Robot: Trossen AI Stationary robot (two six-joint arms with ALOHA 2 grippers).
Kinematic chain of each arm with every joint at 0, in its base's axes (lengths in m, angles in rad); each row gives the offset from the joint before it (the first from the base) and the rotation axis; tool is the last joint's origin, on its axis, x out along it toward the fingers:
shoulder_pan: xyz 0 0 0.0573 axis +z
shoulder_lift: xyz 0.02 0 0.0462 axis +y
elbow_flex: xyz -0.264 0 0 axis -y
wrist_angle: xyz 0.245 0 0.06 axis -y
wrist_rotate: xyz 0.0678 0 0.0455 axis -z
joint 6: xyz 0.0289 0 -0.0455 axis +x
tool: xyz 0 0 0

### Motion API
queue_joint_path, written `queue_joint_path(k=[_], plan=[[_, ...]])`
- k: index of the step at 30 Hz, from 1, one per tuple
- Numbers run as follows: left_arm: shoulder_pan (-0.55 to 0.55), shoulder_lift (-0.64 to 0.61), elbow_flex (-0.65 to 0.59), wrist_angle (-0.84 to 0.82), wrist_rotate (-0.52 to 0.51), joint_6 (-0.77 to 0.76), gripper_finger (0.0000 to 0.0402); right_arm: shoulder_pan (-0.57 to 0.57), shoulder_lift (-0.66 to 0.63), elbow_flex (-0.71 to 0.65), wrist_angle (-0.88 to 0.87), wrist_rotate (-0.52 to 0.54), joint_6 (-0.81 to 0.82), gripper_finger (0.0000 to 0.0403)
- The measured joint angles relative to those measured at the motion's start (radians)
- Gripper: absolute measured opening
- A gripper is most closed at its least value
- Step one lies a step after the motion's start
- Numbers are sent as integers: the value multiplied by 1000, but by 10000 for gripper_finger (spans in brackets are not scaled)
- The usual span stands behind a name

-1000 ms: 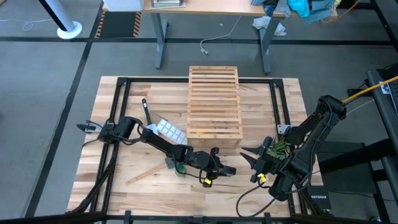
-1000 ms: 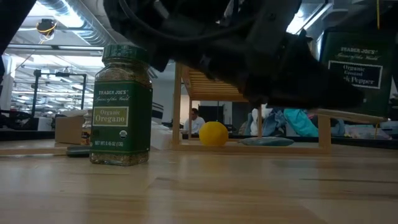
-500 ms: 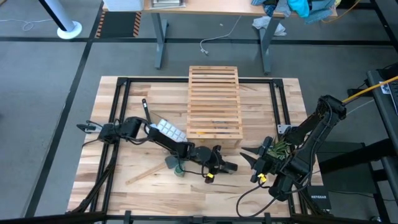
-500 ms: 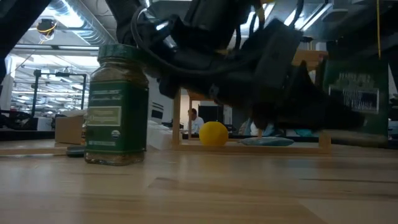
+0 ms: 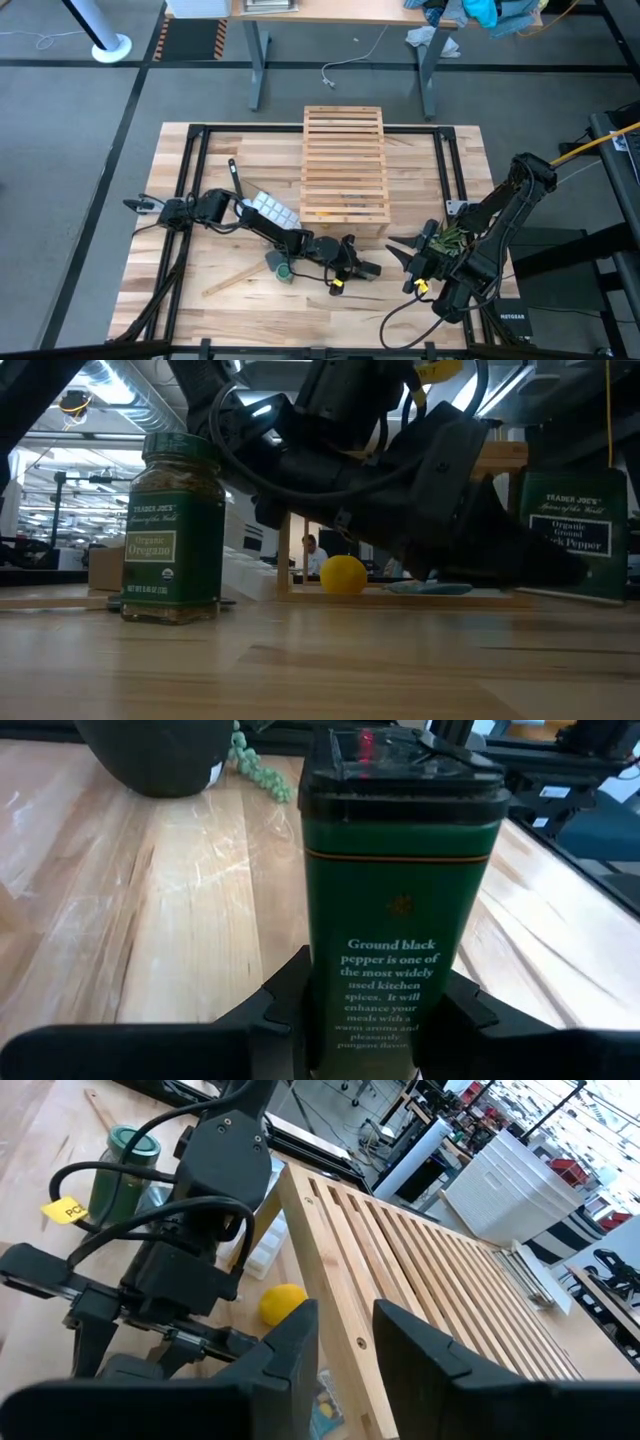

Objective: Shelf spices
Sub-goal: Remove the black seasoning can from the shelf

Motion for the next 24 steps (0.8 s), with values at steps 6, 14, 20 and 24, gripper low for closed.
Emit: queue_joint_path(k=[6,14,20,24], plan=[[0,0,0,-2,0,1,107,0,0,0,0,0,0,104],[-3,0,0,-4,0,-18,136,0,0,0,0,0,0,104],[-13,0,0,-2,0,-10,182,0,0,0,0,-14,0,104],[-18,0,0,-2,0,12,182,0,0,0,0,-31,0,104]])
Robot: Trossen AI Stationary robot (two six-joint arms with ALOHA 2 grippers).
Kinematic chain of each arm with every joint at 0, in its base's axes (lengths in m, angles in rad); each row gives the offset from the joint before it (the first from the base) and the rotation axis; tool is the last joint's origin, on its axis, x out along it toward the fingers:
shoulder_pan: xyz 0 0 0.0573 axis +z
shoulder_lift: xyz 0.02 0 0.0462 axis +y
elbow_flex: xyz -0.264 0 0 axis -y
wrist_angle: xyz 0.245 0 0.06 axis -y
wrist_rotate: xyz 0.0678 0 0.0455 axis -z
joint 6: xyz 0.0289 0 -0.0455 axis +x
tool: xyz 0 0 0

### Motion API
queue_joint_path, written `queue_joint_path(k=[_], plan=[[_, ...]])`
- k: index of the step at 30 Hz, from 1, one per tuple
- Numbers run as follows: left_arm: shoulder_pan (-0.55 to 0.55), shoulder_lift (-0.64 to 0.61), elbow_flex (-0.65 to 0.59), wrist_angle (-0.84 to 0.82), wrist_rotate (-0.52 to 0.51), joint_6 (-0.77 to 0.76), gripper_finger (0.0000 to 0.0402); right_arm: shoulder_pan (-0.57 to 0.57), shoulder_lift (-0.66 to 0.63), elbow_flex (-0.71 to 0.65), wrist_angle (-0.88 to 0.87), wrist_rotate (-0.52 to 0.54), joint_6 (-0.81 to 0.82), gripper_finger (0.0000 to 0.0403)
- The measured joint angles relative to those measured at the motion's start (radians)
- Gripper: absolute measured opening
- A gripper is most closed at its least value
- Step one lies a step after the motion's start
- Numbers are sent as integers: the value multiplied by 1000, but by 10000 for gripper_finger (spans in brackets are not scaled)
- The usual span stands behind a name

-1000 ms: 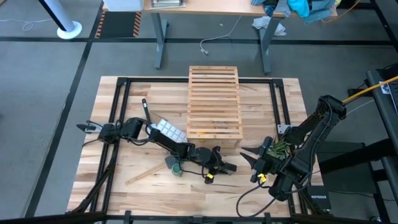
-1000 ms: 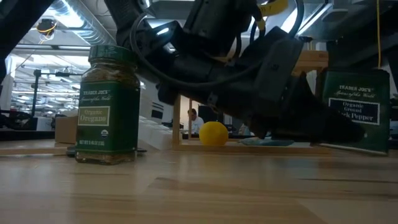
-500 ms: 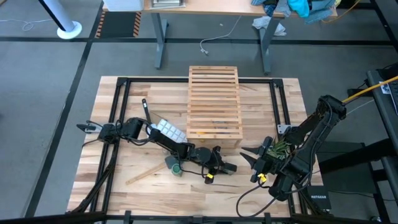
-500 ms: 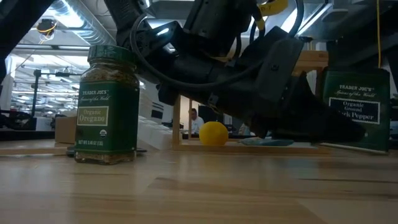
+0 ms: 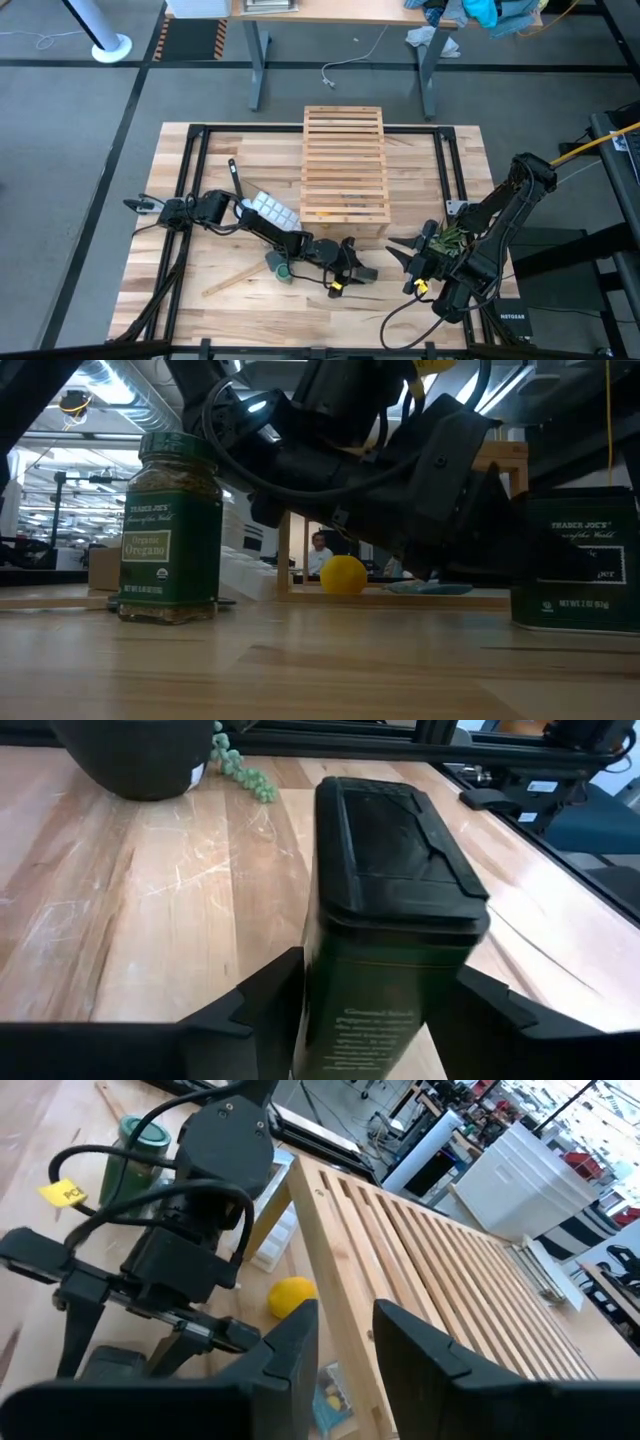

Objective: Shelf spices
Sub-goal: Remove the black seasoning can from the shelf, then put the black seasoning can on the shelf

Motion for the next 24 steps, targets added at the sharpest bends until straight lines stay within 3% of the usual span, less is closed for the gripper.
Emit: queue_joint_path(k=[13,24], plan=[[3,-29,0,67,-1,0,181,0,0,0,0,-7,0,104],[3,-196,2,7,-15,110,182,0,0,0,44,-107,0,104]])
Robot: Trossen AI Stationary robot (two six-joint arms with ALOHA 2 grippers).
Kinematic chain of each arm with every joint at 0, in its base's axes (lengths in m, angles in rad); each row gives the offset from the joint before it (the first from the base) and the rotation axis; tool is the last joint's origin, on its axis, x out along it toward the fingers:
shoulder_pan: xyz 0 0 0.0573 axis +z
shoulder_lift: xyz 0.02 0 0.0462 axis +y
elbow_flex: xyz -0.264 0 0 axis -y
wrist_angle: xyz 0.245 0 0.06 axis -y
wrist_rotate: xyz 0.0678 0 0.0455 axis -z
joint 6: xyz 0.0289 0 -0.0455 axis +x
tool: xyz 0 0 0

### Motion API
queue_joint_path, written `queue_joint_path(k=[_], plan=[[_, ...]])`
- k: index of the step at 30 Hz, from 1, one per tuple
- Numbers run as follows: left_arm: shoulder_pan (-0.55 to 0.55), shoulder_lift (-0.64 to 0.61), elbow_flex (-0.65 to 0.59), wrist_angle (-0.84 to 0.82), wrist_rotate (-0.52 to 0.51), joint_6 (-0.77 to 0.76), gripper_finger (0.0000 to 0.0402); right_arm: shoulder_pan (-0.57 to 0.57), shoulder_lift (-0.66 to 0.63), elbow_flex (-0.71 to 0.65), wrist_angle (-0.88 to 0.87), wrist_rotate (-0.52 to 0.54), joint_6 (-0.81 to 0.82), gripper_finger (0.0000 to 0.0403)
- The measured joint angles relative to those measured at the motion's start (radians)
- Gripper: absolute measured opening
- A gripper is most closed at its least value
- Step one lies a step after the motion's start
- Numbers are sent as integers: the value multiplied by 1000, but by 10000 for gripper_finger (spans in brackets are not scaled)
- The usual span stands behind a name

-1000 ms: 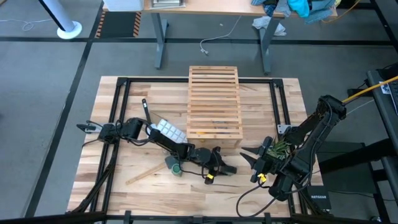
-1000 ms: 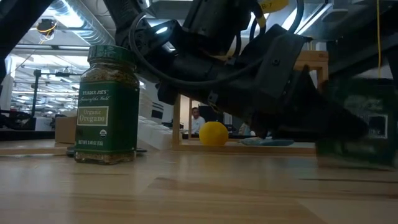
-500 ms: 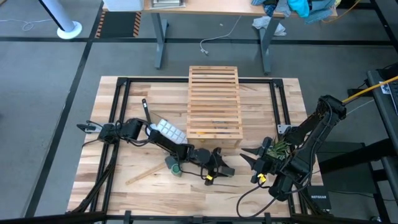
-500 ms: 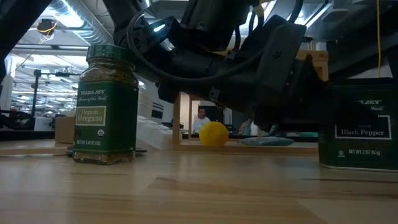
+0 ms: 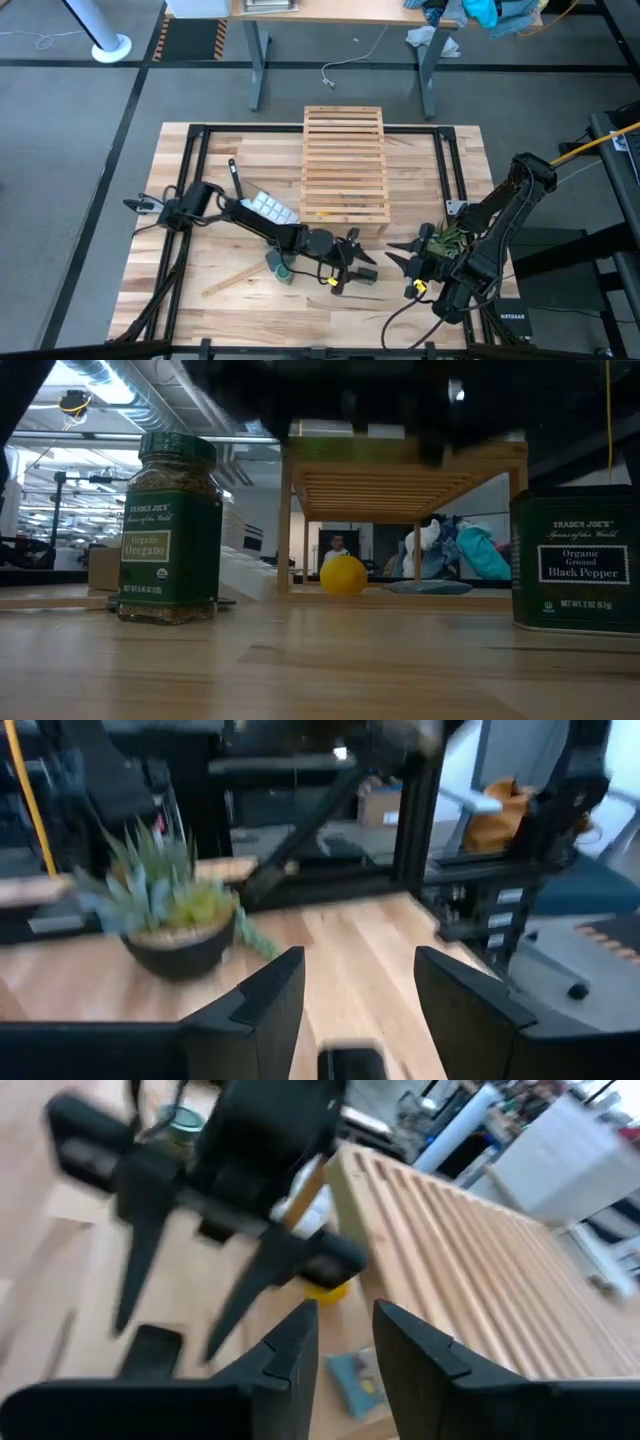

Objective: Shelf spices
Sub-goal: Put the black seasoning can on the shelf

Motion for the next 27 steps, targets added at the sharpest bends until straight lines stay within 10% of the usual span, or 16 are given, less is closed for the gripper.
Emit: queue_joint_path(k=[15,27], plan=[[-33,-526,0,-761,-116,60,182,33,0,192,35,-30,-162,104],[-206,-947,-92,-1108,-392,-12,182,424,-12,443,-397,264,28,104]])
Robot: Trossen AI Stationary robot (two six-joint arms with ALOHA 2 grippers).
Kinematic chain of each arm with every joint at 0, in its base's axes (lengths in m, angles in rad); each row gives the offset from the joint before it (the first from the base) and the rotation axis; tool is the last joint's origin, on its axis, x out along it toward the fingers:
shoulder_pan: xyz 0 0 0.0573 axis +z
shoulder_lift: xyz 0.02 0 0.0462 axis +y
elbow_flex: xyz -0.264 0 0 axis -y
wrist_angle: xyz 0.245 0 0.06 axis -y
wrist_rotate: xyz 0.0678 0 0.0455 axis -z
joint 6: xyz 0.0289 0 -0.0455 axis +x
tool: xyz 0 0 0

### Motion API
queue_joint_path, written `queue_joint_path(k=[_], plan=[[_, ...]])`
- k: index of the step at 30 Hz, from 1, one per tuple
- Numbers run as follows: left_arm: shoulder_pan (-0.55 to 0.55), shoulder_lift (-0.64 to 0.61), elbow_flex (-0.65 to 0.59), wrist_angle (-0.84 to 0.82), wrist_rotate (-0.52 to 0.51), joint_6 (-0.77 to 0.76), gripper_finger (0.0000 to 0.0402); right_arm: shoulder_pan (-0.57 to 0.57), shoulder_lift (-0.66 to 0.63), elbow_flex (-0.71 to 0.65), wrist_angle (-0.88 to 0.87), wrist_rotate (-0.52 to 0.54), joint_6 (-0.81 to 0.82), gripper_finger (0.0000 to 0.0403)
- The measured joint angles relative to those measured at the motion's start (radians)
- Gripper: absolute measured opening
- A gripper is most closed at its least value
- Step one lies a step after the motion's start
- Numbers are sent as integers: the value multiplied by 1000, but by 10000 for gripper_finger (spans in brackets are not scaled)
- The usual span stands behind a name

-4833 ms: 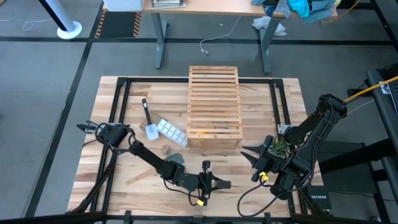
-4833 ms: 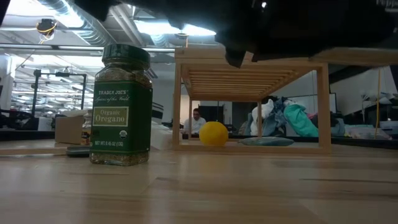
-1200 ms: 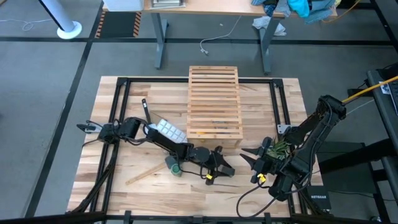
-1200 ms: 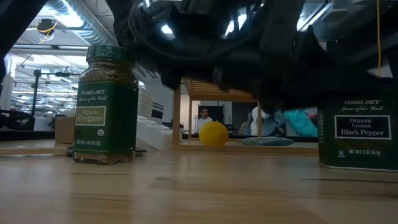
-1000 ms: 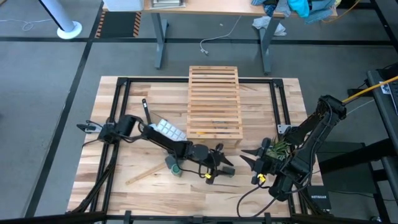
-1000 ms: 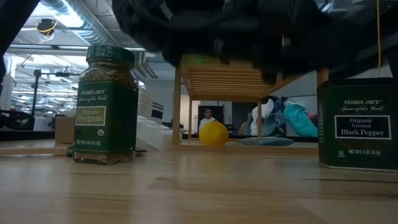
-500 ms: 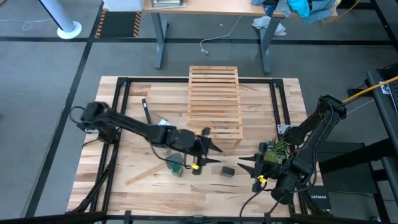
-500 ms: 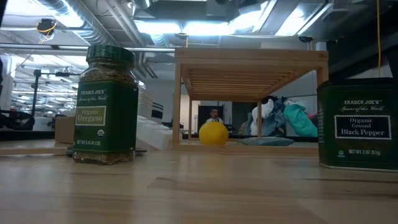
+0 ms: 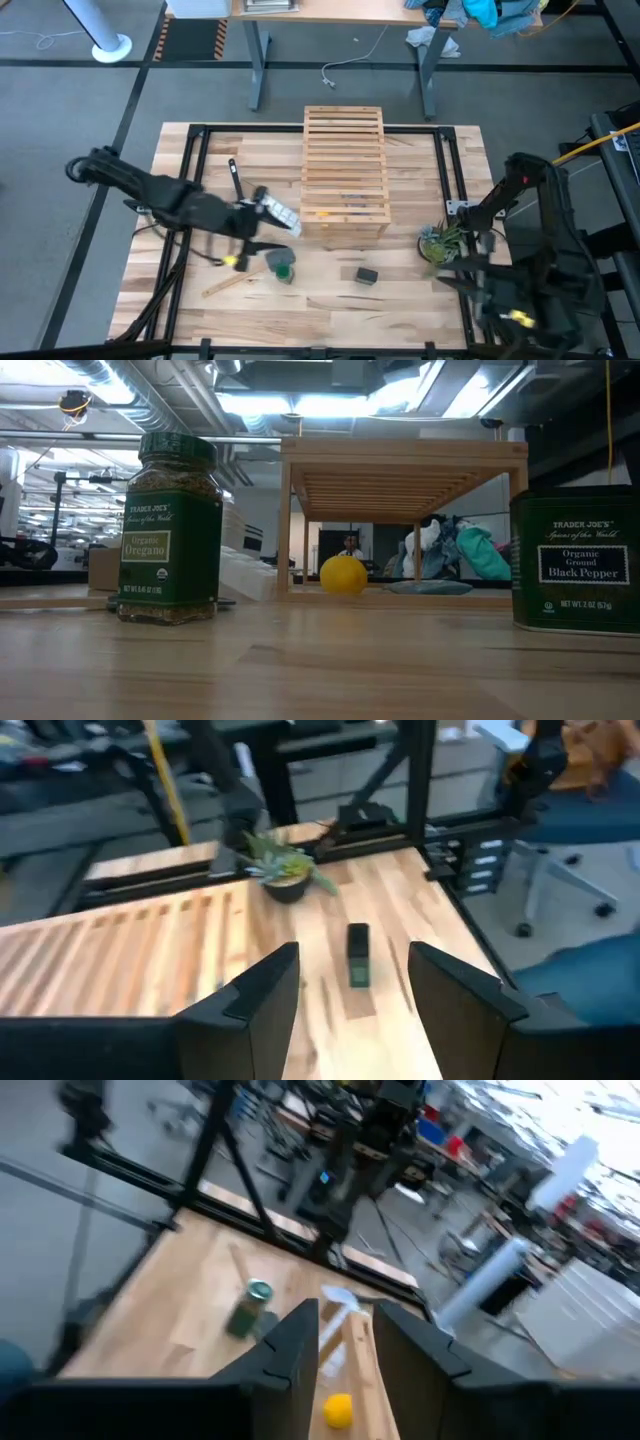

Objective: Shelf spices
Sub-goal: Put the black seasoning can on the shelf

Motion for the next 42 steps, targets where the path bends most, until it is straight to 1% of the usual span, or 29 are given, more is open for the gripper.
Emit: queue_joint_path(k=[2,4,7,10,13,16,20,22,25,27,30,32,33,35,40,42], plan=[[-36,-63,-48,-1,-75,-18,182,52,-1,-26,-51,20,124,104],[-69,-121,-102,-3,-130,-46,182,79,-1,-73,-74,27,232,104],[-103,-201,-190,-2,-190,-100,182,88,-1,-159,-77,18,345,104],[-127,-268,-280,4,-223,-162,182,87,0,-267,-60,-4,458,104],[-139,-318,-361,5,-240,-210,182,86,0,-385,4,18,555,104],[-145,-356,-430,6,-252,-247,182,86,0,-499,133,66,601,104],[-157,-401,-512,8,-288,-302,182,79,-6,-636,381,120,617,104],[-161,-420,-550,12,-304,-337,182,53,-10,-697,516,116,618,104],[-167,-441,-607,45,-309,-361,182,-10,1,-759,673,87,617,104],[-173,-450,-646,77,-310,-370,182,-64,15,-800,730,13,600,104],[-184,-456,-699,141,-309,-372,182,-150,26,-809,865,-31,531,104],[-190,-456,-727,170,-310,-375,182,-209,46,-822,889,-77,496,104],[-191,-455,-740,194,-308,-376,182,-242,53,-818,929,-95,481,104],[-196,-455,-766,210,-307,-383,182,-295,58,-815,966,-115,441,104],[-202,-456,-802,214,-311,-383,182,-416,60,-816,1029,-254,373,104],[-202,-458,-809,220,-349,-366,182,-458,65,-816,1073,-317,322,104]])
